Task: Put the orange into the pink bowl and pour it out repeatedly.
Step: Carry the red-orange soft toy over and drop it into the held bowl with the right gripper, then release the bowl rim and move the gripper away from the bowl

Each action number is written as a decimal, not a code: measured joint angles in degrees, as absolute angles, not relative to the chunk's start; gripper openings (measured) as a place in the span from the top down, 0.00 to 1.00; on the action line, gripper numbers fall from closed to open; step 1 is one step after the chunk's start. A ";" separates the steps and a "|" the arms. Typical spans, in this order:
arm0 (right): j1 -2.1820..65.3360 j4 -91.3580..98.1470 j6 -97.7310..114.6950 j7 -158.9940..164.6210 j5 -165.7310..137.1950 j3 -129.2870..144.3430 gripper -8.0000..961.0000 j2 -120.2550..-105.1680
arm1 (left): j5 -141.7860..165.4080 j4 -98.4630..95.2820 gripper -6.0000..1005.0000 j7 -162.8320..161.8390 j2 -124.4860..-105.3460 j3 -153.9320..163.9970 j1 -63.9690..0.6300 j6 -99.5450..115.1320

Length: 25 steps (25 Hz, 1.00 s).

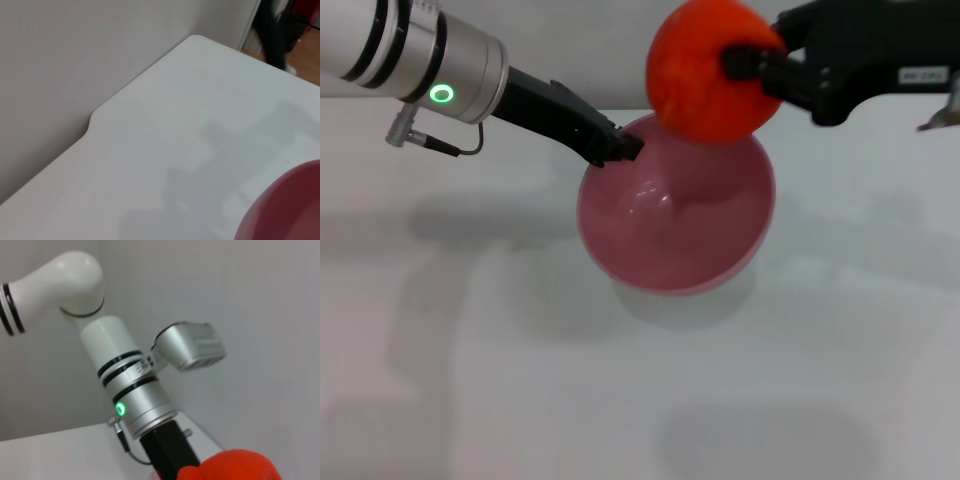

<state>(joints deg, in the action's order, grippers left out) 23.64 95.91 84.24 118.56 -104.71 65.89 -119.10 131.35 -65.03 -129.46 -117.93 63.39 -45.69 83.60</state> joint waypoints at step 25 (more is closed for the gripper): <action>18.27 94.17 76.95 108.60 -98.73 66.46 0.44 -119.52 | 132.44 -64.75 0.95 -130.74 -117.52 64.49 -45.75 82.92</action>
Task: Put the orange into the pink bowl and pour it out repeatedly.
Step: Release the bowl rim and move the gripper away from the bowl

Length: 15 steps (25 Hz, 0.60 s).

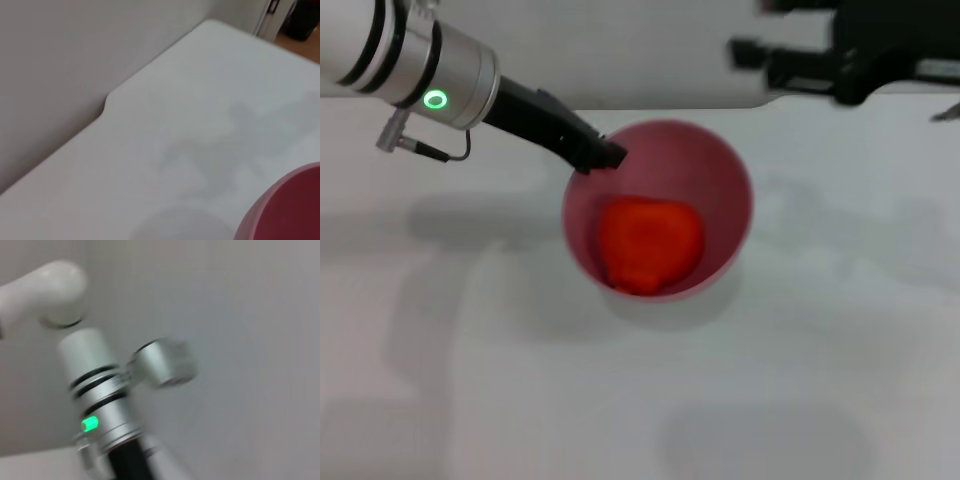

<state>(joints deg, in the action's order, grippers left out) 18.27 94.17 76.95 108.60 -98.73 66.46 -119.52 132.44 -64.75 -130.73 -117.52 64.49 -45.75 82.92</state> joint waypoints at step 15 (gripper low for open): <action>1.38 54.38 85.29 46.70 -33.89 60.80 0.39 -119.25 | 134.70 -62.59 0.95 -131.66 -117.72 67.16 -43.84 80.60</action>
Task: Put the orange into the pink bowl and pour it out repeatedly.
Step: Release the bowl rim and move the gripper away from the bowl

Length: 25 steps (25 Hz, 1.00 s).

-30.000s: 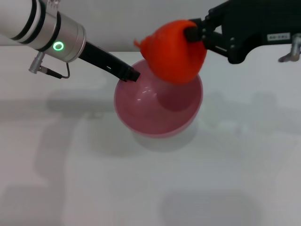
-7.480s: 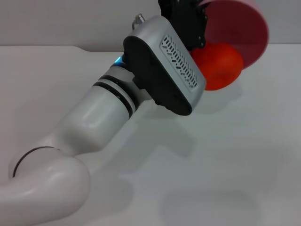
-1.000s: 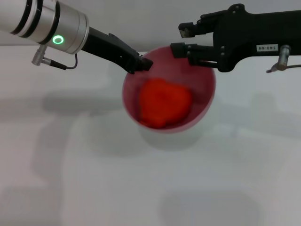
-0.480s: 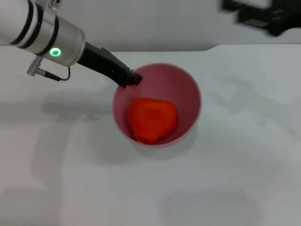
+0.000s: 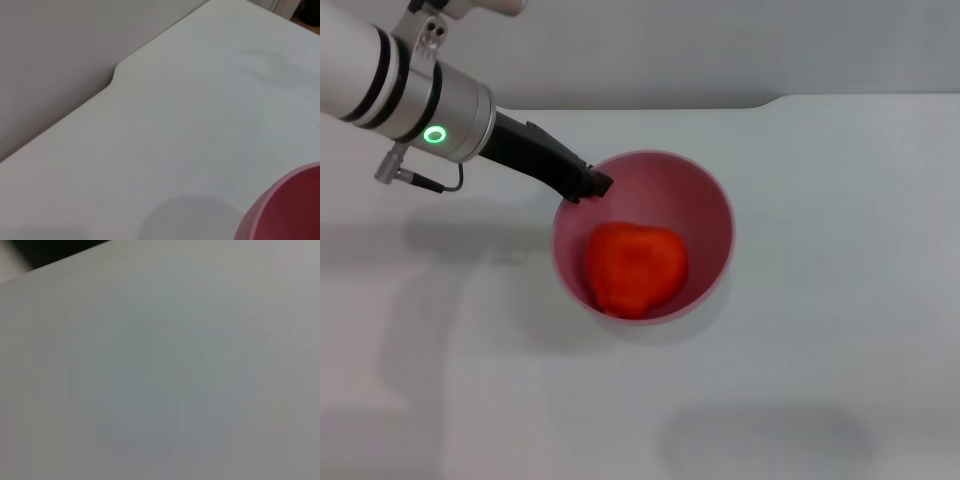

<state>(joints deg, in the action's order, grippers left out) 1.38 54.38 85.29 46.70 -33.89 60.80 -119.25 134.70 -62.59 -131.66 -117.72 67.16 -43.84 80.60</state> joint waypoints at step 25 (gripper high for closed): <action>1.69 26.03 100.16 35.51 -24.28 47.20 0.39 -118.82 | 141.39 -60.80 0.94 -136.97 -117.53 72.28 -41.59 77.89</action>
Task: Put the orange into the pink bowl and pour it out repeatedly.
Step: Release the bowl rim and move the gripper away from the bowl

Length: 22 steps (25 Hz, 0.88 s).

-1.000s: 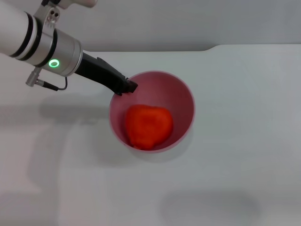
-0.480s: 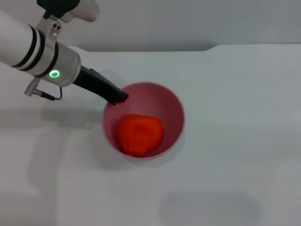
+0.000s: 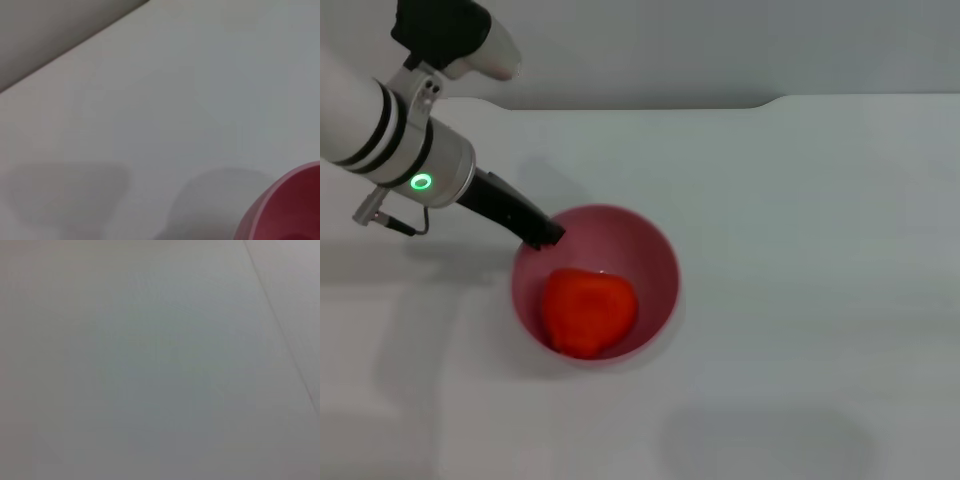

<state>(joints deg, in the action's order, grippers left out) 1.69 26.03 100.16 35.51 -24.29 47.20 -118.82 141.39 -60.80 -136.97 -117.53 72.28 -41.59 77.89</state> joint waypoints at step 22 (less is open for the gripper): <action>2.64 25.93 101.71 35.59 -25.07 47.81 0.39 -118.83 | 142.90 -58.96 0.93 -137.72 -117.50 74.95 -40.78 77.43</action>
